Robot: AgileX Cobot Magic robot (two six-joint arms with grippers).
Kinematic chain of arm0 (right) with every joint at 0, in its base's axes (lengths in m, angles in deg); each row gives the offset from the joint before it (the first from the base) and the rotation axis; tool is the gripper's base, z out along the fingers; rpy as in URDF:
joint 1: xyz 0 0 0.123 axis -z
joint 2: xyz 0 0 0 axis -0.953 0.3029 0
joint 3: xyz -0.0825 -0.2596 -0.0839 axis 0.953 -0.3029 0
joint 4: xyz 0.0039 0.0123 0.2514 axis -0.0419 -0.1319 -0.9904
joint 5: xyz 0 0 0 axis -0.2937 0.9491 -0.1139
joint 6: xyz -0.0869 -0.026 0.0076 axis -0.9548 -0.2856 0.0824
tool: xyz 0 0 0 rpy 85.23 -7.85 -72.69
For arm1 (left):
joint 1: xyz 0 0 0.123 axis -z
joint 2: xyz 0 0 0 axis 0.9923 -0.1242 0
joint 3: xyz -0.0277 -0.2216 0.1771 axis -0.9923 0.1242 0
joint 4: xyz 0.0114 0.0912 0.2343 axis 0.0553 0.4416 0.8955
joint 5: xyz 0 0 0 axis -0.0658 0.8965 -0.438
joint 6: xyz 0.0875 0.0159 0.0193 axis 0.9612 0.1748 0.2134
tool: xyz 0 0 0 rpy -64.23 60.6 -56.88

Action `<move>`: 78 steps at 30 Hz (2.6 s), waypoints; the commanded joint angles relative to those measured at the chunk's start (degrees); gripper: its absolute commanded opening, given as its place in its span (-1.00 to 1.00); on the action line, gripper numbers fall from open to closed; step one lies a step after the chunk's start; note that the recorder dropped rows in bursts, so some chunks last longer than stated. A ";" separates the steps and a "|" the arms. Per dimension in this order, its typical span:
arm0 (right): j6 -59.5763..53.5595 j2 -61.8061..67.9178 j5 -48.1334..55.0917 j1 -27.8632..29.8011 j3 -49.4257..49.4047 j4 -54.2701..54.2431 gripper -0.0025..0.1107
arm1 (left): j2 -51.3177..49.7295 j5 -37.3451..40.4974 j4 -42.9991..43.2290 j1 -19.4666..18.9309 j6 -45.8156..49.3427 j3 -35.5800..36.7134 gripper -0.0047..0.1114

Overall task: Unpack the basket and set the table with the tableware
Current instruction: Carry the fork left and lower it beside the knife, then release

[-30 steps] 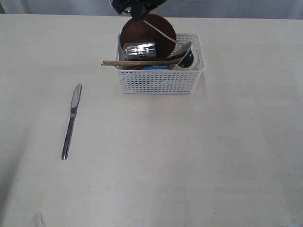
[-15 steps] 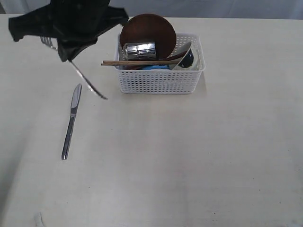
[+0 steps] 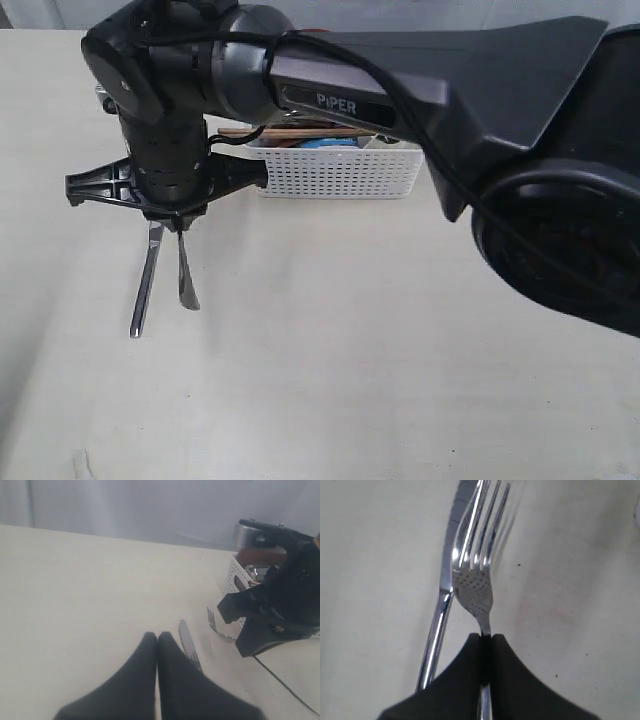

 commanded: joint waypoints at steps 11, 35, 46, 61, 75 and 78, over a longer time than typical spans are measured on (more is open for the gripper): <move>12.67 4.52 2.19 -2.19 0.21 7.49 -0.96 | 0.21 -0.63 -0.16 -0.06 0.03 0.16 -0.92; 15.77 6.72 -0.28 -4.09 0.21 7.81 -0.96 | 0.21 -0.63 -0.16 -0.06 0.03 0.16 -0.92; 18.06 5.01 4.27 -4.09 0.21 15.70 -0.96 | 0.21 -0.63 -0.16 -0.06 0.03 0.16 -0.92; 21.86 5.16 0.57 -5.53 0.21 17.88 -0.95 | 0.21 -0.63 -0.16 -0.06 0.03 0.16 -0.92; 22.91 5.16 -0.07 -5.53 0.21 16.85 -0.30 | 0.21 -0.63 -0.16 -0.06 0.03 0.16 -0.92; 22.91 5.06 -0.07 -5.53 0.21 16.85 -0.30 | 0.21 -0.63 -0.16 -0.06 0.03 0.16 -0.92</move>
